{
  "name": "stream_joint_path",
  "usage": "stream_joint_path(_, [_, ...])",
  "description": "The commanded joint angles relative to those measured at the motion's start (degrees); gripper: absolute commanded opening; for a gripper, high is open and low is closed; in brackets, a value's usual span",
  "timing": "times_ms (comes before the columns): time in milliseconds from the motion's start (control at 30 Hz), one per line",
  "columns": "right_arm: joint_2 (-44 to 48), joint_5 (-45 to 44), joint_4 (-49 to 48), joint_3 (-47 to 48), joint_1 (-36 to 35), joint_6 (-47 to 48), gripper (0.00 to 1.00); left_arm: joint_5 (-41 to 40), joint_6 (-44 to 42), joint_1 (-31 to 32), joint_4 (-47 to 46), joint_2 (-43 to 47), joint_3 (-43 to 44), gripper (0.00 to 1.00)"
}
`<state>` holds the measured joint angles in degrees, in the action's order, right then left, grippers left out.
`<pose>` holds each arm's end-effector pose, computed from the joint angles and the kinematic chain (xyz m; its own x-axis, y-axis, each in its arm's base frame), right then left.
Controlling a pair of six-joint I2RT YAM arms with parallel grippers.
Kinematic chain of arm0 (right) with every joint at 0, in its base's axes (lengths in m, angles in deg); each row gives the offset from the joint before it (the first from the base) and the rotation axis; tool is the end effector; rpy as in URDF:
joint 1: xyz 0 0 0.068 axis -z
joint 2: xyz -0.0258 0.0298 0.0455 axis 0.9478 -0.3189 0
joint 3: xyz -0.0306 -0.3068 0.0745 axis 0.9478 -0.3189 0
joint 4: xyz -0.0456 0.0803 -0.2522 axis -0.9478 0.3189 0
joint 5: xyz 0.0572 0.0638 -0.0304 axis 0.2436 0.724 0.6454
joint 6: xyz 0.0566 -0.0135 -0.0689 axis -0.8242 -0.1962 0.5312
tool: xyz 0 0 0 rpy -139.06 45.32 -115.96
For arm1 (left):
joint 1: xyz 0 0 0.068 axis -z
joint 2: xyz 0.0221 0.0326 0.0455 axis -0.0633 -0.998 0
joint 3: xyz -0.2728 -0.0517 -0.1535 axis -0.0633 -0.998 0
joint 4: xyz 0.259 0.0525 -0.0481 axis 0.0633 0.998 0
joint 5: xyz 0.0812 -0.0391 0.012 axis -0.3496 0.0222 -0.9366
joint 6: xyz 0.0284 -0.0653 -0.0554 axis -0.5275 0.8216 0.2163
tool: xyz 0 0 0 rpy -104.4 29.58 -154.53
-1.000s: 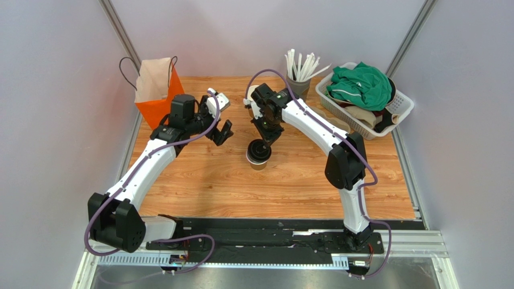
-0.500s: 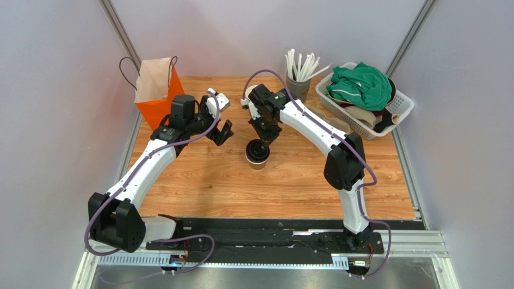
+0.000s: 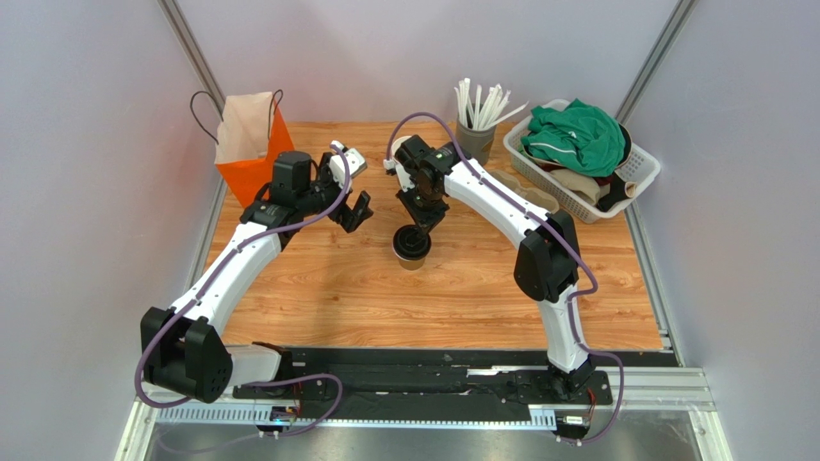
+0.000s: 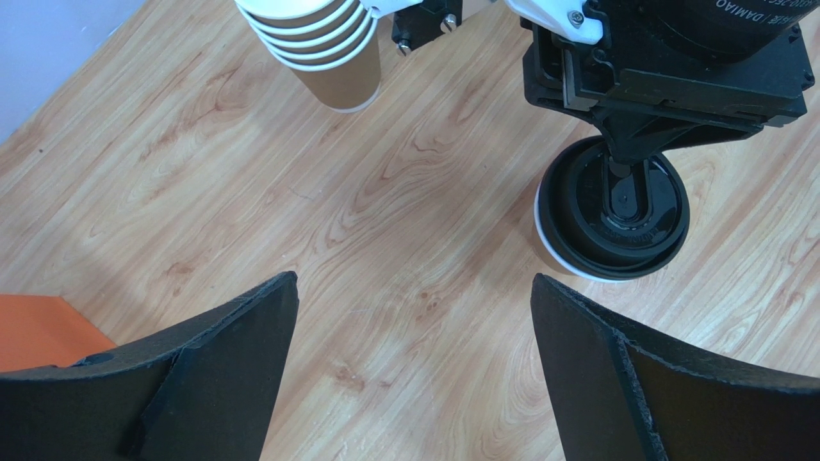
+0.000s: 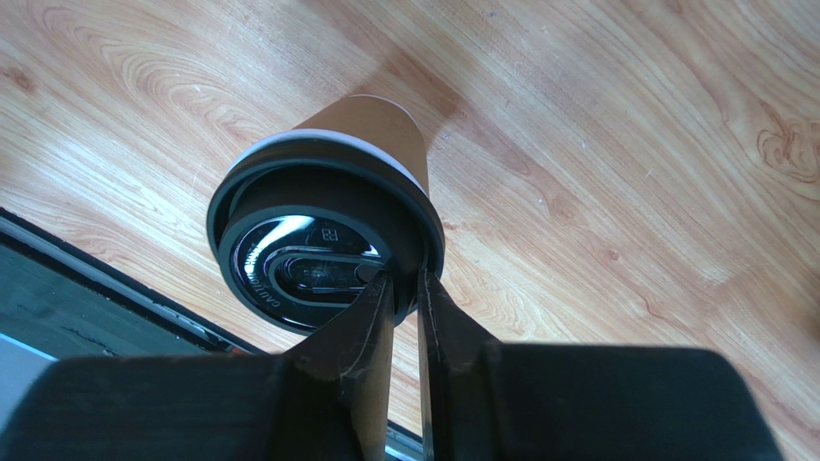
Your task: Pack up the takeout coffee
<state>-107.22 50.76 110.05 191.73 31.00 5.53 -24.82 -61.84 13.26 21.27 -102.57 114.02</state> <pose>0.3582 0.3138 0.2664 -0.7584 -0.6019 -0.2501 -0.6371 0.7656 0.0896 0.2900 -0.1263 0.3393 -0.2556 0.3746 -0.8913 0.7553 0.6528 0.0578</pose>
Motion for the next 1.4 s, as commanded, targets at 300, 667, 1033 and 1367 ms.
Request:
stream_joint_path(300, [0.64,-1.74,-0.78,3.53,-0.64,0.15,0.22,1.87,1.21,0.25,-1.48,-0.53,0.37,0.99])
stream_joint_path(667, [4.41,0.18,-0.43,5.81,-0.47,1.64,0.27,4.41,2.26,0.34,-0.69,-1.84,1.69,0.99])
stream_joint_path(1033, [11.63,4.05,-4.64,-2.0,2.96,3.41,0.29,3.45,1.12,5.44,4.58,-9.56,9.15,0.99])
stream_joint_path(1367, [13.12,5.72,-10.27,-10.97,6.11,3.14,0.28,3.89,2.26,8.25,4.85,-16.08,13.64,0.99])
